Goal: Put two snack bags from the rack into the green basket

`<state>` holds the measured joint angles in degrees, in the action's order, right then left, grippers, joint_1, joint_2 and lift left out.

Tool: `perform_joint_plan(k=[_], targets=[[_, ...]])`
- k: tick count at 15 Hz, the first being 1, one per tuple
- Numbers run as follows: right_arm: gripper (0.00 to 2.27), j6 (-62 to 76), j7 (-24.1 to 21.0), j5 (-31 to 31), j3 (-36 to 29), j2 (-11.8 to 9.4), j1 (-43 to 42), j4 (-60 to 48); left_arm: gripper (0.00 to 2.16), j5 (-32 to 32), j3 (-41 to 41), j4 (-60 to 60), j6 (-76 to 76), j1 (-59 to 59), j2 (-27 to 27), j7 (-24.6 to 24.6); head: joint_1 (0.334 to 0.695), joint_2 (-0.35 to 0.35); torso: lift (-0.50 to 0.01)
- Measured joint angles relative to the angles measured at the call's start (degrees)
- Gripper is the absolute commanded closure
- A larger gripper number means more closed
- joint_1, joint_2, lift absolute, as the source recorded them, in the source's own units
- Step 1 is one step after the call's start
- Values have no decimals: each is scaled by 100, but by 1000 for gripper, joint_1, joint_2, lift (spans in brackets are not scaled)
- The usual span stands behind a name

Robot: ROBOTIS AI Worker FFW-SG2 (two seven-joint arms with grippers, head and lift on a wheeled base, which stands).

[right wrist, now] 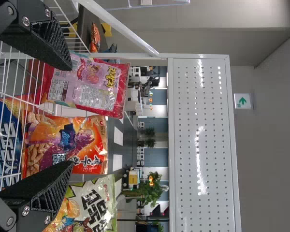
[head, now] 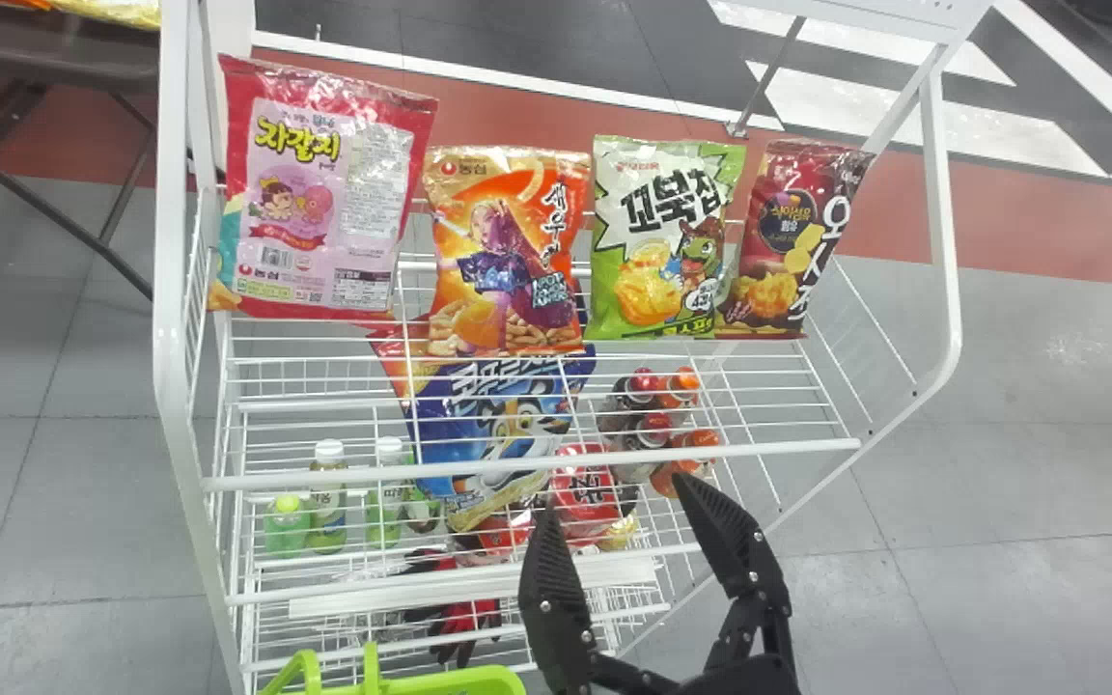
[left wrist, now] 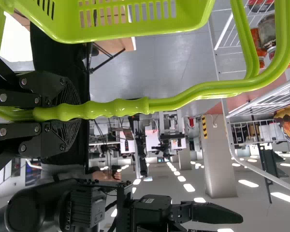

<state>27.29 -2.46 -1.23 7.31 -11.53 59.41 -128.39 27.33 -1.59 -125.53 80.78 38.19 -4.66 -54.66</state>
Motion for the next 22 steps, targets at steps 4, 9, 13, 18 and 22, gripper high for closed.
perform_joint_plan(k=[4,9,13,18,22], targets=[[127,15,0,0,-2,-15,-5,-2,1517,9,15,-79,73,62,-8,5,695,-350,-7],[127,-156,0,0,-21,-16,-100,4,1517,9,19,-85,75,89,-2,9,695,-350,-7],[124,-923,6,-8,-13,-7,-453,34,1517,9,19,-85,75,100,-7,8,695,-350,-7],[127,-2481,43,-43,17,32,-1693,326,1517,0,13,-85,75,101,-22,83,695,-350,-7],[127,-3016,133,-50,16,123,-2999,1103,1517,-18,0,-28,75,5,-30,135,695,-350,-7]])
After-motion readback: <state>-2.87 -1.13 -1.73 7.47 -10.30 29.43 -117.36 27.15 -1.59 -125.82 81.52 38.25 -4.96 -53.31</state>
